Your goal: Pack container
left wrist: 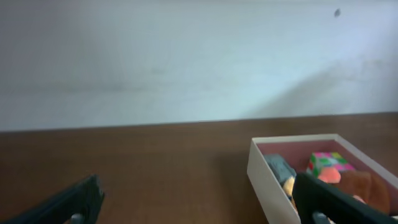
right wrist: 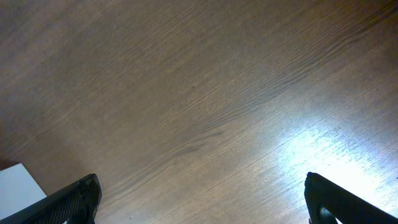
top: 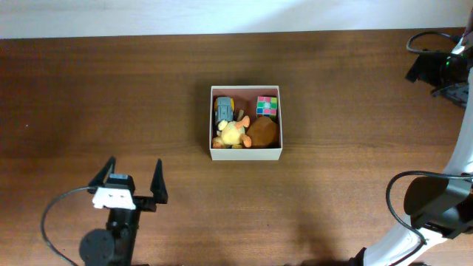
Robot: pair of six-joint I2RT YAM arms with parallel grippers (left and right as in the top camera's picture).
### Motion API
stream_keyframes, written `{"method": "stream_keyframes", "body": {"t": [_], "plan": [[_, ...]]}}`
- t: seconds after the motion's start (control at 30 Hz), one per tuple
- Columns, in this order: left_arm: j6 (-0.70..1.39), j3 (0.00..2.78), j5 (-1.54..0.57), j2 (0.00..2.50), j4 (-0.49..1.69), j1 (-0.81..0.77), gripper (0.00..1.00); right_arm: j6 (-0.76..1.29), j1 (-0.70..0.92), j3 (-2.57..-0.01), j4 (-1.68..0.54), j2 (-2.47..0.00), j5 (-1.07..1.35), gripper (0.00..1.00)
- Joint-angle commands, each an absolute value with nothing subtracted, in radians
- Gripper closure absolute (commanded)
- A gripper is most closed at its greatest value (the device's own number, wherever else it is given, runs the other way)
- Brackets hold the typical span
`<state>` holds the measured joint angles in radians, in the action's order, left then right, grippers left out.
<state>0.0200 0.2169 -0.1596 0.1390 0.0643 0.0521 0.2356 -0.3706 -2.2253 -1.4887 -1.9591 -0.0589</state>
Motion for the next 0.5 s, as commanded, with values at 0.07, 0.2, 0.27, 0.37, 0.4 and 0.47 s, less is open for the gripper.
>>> {"method": "stream_keyframes", "body": {"t": [0.07,0.2,0.27,0.37,0.4,0.47], "plan": [[0.009,0.064,-0.24,0.027,-0.059,0.055,0.01,0.245,-0.374,-2.226,-1.488,-1.961,-0.06,0.01],[0.009,0.025,-0.248,0.005,-0.097,0.055,0.01,0.245,-0.374,-2.226,-1.488,-1.961,-0.06,0.01],[0.008,0.024,-0.248,0.005,-0.097,0.055,0.01,0.245,-0.374,-2.226,-1.488,-1.961,-0.06,0.01],[0.008,0.017,-0.248,0.005,-0.097,0.055,0.01,0.245,-0.374,-2.226,-1.488,-1.961,-0.06,0.01],[0.008,0.009,-0.248,0.005,-0.095,0.055,0.01,0.245,-0.374,-2.226,-1.488,-1.961,-0.06,0.01],[0.008,0.009,-0.247,0.005,-0.05,0.055,0.01,0.245,-0.374,-2.226,-1.488,-1.961,-0.06,0.01]]}}
